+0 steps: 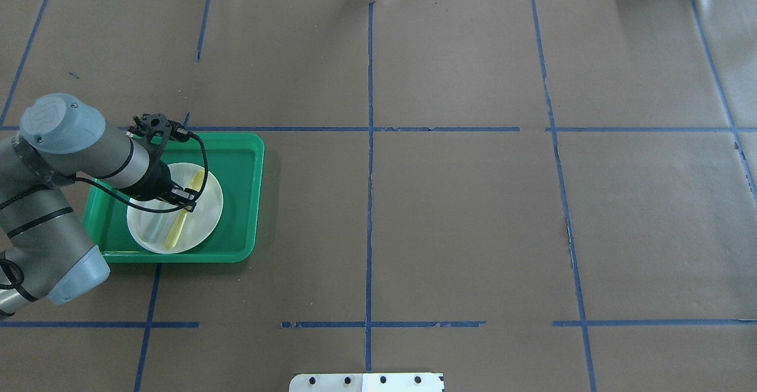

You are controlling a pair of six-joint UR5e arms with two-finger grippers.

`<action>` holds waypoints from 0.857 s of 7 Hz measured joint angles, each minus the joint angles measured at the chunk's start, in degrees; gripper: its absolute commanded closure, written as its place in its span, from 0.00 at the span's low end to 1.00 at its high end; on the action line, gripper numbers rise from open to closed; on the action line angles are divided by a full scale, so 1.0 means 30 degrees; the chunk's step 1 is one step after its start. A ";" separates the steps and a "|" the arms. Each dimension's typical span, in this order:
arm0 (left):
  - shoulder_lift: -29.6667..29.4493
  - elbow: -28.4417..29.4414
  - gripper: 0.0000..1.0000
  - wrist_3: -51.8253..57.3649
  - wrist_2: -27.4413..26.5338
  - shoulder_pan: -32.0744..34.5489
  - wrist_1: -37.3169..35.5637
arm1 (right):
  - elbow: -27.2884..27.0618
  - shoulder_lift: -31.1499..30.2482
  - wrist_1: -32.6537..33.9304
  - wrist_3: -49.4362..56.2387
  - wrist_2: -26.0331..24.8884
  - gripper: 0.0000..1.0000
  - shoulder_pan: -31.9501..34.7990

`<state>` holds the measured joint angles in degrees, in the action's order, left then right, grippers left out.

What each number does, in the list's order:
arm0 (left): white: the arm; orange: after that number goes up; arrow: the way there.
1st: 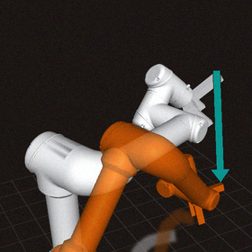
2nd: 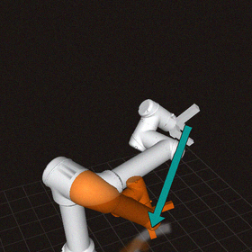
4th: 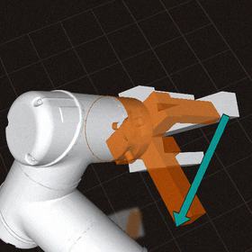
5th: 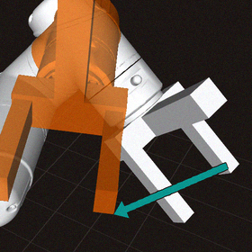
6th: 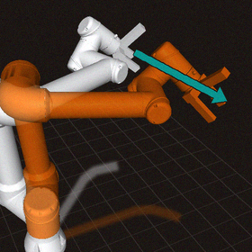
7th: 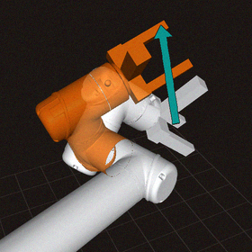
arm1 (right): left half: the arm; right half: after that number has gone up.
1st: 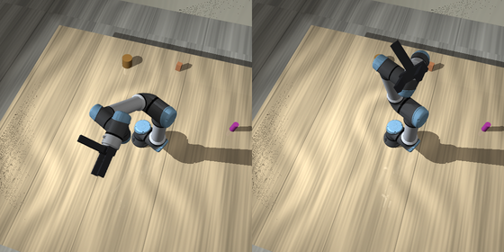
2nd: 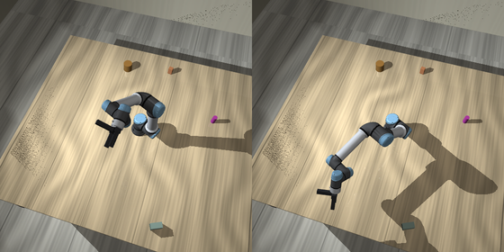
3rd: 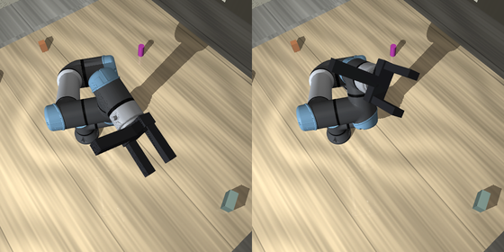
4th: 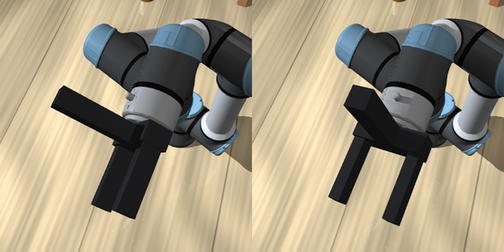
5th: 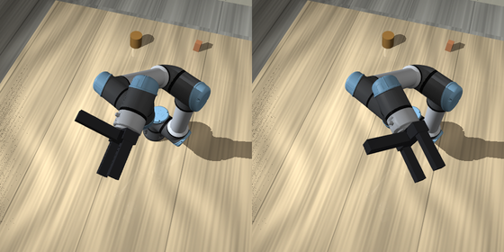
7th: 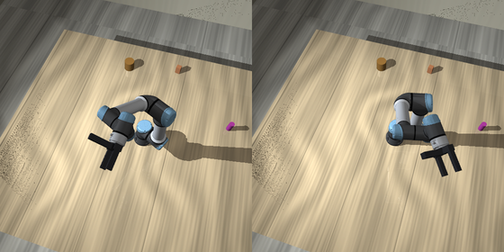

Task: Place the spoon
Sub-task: 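Lower the left gripper and close it on the yellow spoon, then carry the spoon off the plate and set it on the tray beside it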

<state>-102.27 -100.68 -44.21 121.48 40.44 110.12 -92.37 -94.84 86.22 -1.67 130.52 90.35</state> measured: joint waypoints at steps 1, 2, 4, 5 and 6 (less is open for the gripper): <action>-0.0718 -0.0424 1.00 -0.1367 0.0036 0.0055 -0.1337 | 0.0002 0.0001 0.0000 0.0000 0.0000 0.00 0.0000; -0.1787 -0.0269 1.00 -0.3467 0.0034 0.0052 -0.2285 | 0.0006 0.0001 0.0000 0.0001 -0.0006 0.00 0.0000; -0.3311 0.0837 1.00 -0.6433 0.0000 -0.0050 -0.2698 | 0.0003 -0.0003 0.0000 0.0000 -0.0007 0.00 -0.0001; -0.3666 0.1364 1.00 -0.6939 -0.0034 -0.0075 -0.2650 | -0.0001 -0.0015 0.0000 0.0001 -0.0002 0.00 0.0000; -0.3828 0.1795 1.00 -0.7061 -0.0069 -0.0082 -0.2504 | -0.0002 -0.0018 0.0000 0.0001 -0.0001 0.00 0.0000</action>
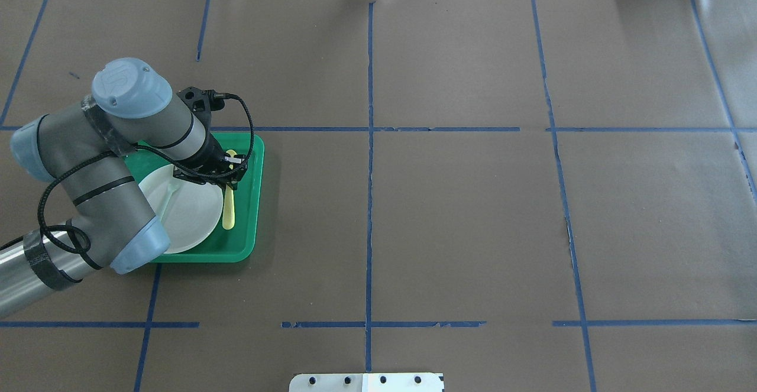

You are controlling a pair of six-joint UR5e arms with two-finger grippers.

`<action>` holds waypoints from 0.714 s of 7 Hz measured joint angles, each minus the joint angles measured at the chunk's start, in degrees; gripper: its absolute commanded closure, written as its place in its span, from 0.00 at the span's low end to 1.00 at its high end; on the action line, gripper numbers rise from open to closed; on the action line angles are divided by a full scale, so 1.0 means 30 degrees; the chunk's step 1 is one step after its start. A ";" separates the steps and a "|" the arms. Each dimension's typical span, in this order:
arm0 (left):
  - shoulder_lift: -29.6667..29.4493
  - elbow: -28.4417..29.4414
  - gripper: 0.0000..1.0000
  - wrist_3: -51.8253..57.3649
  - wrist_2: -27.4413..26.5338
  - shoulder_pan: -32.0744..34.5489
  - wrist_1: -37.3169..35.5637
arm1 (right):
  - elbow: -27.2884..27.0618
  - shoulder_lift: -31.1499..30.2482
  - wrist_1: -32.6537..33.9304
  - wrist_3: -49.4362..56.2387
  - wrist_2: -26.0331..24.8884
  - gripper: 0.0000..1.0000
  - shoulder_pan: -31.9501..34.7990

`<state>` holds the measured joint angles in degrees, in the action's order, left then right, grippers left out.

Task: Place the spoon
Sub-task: 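Carry the spoon off the plate and set it on the tray beside it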

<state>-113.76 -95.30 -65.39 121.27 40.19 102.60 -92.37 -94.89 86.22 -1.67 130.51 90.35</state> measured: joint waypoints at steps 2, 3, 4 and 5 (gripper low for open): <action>-0.0111 0.0872 0.96 0.0025 -0.0020 -0.0017 0.0810 | 0.0003 0.0009 0.0000 0.0000 0.0001 0.00 0.0000; -0.0153 0.1110 0.73 0.0022 -0.0016 -0.0027 0.1005 | 0.0008 0.0007 0.0000 0.0001 -0.0005 0.00 0.0000; -0.0179 0.1199 0.56 0.0002 -0.0003 -0.0032 0.1073 | 0.0007 0.0010 -0.0001 0.0000 -0.0012 0.00 0.0000; -0.0189 0.1225 0.50 -0.0025 0.0003 -0.0036 0.1092 | 0.0005 0.0016 0.0000 0.0000 -0.0007 0.00 0.0000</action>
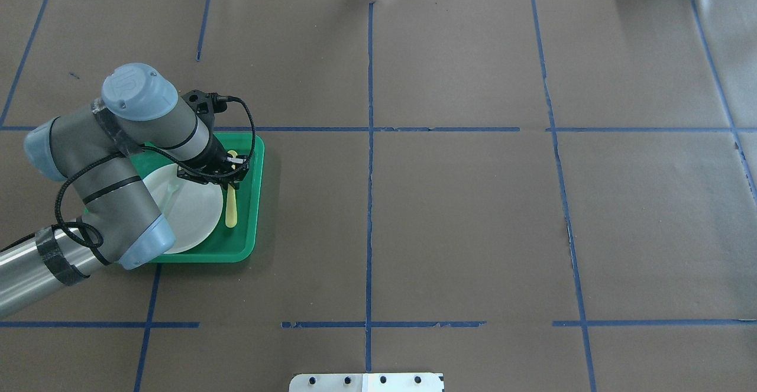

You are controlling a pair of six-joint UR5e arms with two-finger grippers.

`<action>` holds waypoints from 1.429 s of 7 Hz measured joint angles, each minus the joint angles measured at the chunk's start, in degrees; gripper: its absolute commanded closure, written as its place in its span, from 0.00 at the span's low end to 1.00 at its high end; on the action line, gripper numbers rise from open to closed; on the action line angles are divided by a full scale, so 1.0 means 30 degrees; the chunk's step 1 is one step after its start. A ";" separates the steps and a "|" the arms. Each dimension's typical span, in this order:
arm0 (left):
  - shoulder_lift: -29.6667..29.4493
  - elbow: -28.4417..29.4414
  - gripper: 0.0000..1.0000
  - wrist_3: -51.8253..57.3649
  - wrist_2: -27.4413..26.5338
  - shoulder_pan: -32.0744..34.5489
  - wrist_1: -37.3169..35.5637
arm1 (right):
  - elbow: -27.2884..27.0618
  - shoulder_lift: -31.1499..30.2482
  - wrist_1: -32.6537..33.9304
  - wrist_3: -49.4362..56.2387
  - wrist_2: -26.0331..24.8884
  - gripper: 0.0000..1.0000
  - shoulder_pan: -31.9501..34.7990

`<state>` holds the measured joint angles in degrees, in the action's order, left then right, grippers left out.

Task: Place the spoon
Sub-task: 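Carry the spoon off the plate and set it on the tray beside it, then open the left gripper and lift it away from the tray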

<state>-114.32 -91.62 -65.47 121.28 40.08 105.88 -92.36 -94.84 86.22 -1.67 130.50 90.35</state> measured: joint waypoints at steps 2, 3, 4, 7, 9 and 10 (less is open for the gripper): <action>-0.0002 -0.0091 0.50 -0.0099 0.0010 0.0055 0.0009 | -0.0005 0.0003 0.0000 0.0000 0.0007 0.00 0.0000; 0.0001 -0.0378 0.50 -0.0242 0.0053 0.0448 -0.0004 | -0.0005 0.0003 0.0000 0.0001 0.0007 0.00 0.0000; 0.0004 -0.0882 0.50 -0.0410 0.0148 0.1367 -0.0041 | -0.0006 0.0003 -0.0001 0.0000 0.0008 0.00 0.0000; 0.1226 -0.1770 0.50 0.2620 0.2698 0.6035 -0.0137 | 0.0002 -0.0005 0.0000 0.0001 0.0008 0.00 0.0000; 0.4044 -0.1774 0.45 0.8855 0.3752 0.9230 -0.0183 | 0.0001 0.0000 0.0001 0.0000 0.0007 0.00 0.0000; 0.5485 -0.1627 0.38 1.2403 0.3821 1.0792 -0.0237 | -0.0004 0.0002 0.0000 0.0000 0.0001 0.00 0.0000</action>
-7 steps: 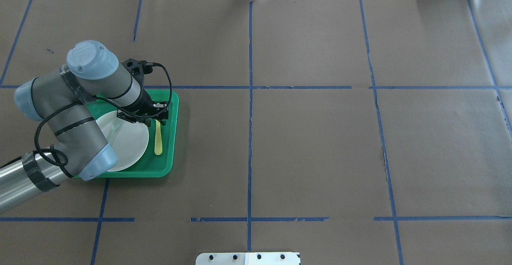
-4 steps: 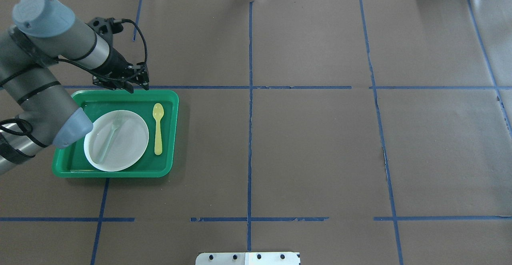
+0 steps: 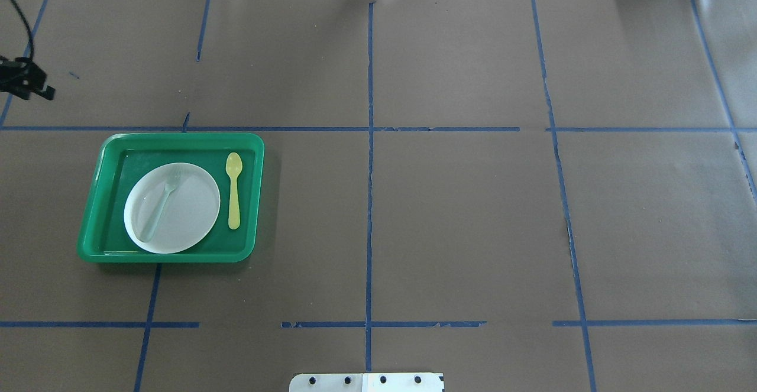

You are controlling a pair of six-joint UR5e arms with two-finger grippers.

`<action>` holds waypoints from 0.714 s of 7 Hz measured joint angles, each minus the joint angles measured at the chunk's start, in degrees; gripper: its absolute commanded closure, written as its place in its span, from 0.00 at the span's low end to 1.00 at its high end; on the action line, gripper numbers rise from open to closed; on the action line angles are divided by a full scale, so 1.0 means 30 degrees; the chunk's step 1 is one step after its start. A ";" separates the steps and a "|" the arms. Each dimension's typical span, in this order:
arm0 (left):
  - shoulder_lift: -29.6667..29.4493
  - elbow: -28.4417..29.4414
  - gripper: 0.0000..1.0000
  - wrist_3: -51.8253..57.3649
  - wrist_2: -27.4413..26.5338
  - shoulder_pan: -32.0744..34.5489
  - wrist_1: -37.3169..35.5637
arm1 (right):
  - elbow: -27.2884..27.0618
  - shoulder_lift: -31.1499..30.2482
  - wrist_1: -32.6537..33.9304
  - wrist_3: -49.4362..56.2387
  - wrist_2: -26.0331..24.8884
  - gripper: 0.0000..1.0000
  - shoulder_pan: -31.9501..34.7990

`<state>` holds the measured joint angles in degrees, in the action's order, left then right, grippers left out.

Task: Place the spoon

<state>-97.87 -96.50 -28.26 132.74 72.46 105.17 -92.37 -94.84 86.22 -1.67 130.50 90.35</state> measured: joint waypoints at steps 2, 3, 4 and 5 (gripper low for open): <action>0.1416 0.1398 0.00 0.5974 -0.0021 0.3208 -0.0249 | 0.0002 -0.0006 0.0000 0.0000 -0.0007 0.00 0.0000; 0.1583 0.2304 0.00 0.8275 -0.0183 0.4786 -0.0788 | 0.0014 -0.0017 0.0000 0.0000 -0.0011 0.00 0.0000; 0.1569 0.2717 0.00 0.9603 -0.0466 0.5678 -0.1968 | 0.0018 -0.0018 0.0000 0.0000 -0.0002 0.00 0.0000; 0.1494 0.2816 0.00 1.0398 -0.0616 0.6086 -0.3140 | 0.0015 -0.0011 0.0000 0.0000 0.0003 0.00 -0.0001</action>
<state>-93.39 -88.06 2.94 130.89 90.72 95.75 -92.32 -94.87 86.22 -1.67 130.51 90.35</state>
